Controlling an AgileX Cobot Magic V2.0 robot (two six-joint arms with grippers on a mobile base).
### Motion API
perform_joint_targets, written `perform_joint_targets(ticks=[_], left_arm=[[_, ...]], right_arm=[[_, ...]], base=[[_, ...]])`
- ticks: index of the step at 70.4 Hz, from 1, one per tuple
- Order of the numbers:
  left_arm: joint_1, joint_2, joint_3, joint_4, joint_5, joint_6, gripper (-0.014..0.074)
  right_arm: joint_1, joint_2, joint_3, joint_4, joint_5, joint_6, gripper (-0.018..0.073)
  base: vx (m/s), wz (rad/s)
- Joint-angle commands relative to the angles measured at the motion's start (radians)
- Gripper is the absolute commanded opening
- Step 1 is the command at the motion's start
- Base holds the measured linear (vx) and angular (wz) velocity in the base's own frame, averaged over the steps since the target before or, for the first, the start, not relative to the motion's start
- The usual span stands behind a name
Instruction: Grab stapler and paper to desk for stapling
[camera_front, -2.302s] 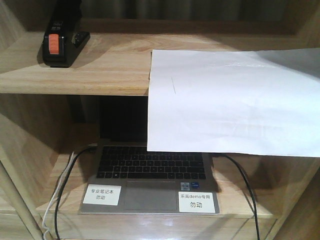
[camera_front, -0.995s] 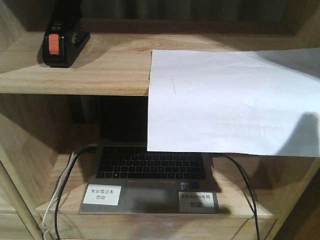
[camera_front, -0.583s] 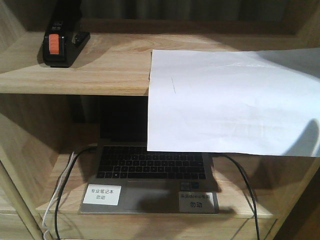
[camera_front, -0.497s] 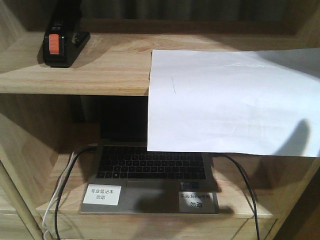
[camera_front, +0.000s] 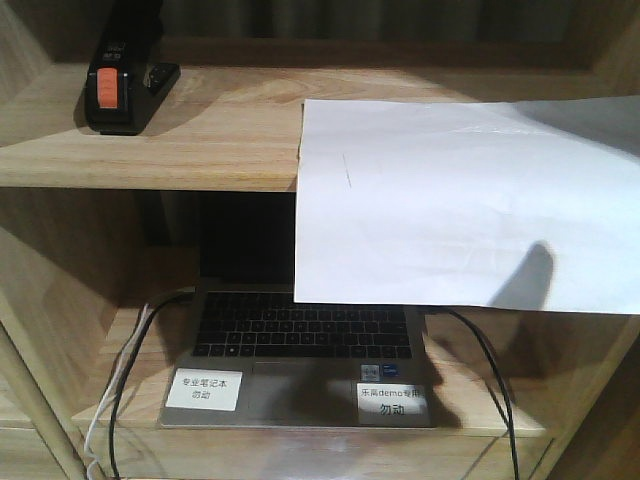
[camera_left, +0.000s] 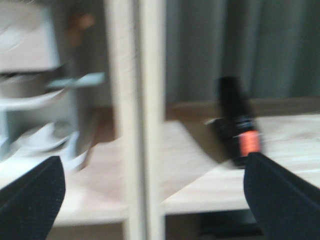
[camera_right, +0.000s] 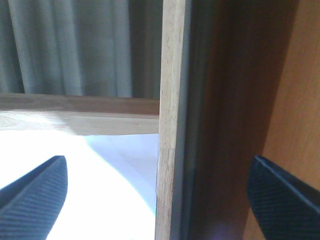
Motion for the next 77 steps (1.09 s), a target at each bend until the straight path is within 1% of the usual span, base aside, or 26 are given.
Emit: perform_joint_targets(ticks=[1, 11, 13, 21, 29, 42, 50, 58, 65, 69, 77], left_arm=[[-0.077, 0.024, -0.023, -0.007, -0.101, -0.002, 0.0711], [-0.257, 0.063, -0.023, -0.006, -0.133, 0.002, 0.0701], [-0.284, 0.074, -0.023, -0.006, -0.137, 0.005, 0.0699], [-0.379, 0.125, -0.023, -0.006, -0.148, 0.005, 0.0695], [-0.441, 0.179, -0.023, -0.006, -0.164, 0.005, 0.0687], [-0.513, 0.244, -0.023, -0.006, -0.224, 0.005, 0.0678], [-0.532, 0.265, -0.024, -0.006, -0.232, 0.005, 0.0673], [-0.531, 0.265, -0.024, 0.006, -0.222, 0.005, 0.0666], [-0.531, 0.269, -0.024, 0.032, -0.224, -0.005, 0.0663], [-0.531, 0.276, -0.028, 0.062, -0.227, -0.021, 0.0663], [-0.531, 0.318, -0.082, 0.152, -0.187, -0.09, 0.066]], right_arm=[[-0.004, 0.018, -0.023, 0.001, -0.065, -0.008, 0.068], [-0.004, 0.018, -0.023, 0.001, -0.065, -0.008, 0.0634], [-0.004, 0.018, -0.023, 0.001, -0.065, -0.008, 0.0619], [-0.004, 0.018, -0.023, 0.001, -0.065, -0.008, 0.0564], [-0.004, 0.018, -0.023, 0.001, -0.065, -0.008, 0.0516], [-0.004, 0.018, -0.023, 0.001, -0.065, -0.008, 0.0459], [-0.004, 0.018, -0.023, 0.001, -0.065, -0.008, 0.0435], [-0.004, 0.018, -0.023, 0.001, -0.065, -0.008, 0.0416], [-0.004, 0.018, -0.023, 0.001, -0.065, -0.008, 0.0405], [-0.004, 0.018, -0.023, 0.001, -0.065, -0.008, 0.0398], [-0.004, 0.018, -0.023, 0.001, -0.065, -0.008, 0.0391]], base=[[0.0, 0.0], [0.0, 0.0], [0.0, 0.0], [0.0, 0.0], [0.0, 0.0], [0.0, 0.0], [0.0, 0.0], [0.0, 0.0], [0.0, 0.0], [0.0, 0.0], [0.0, 0.0]])
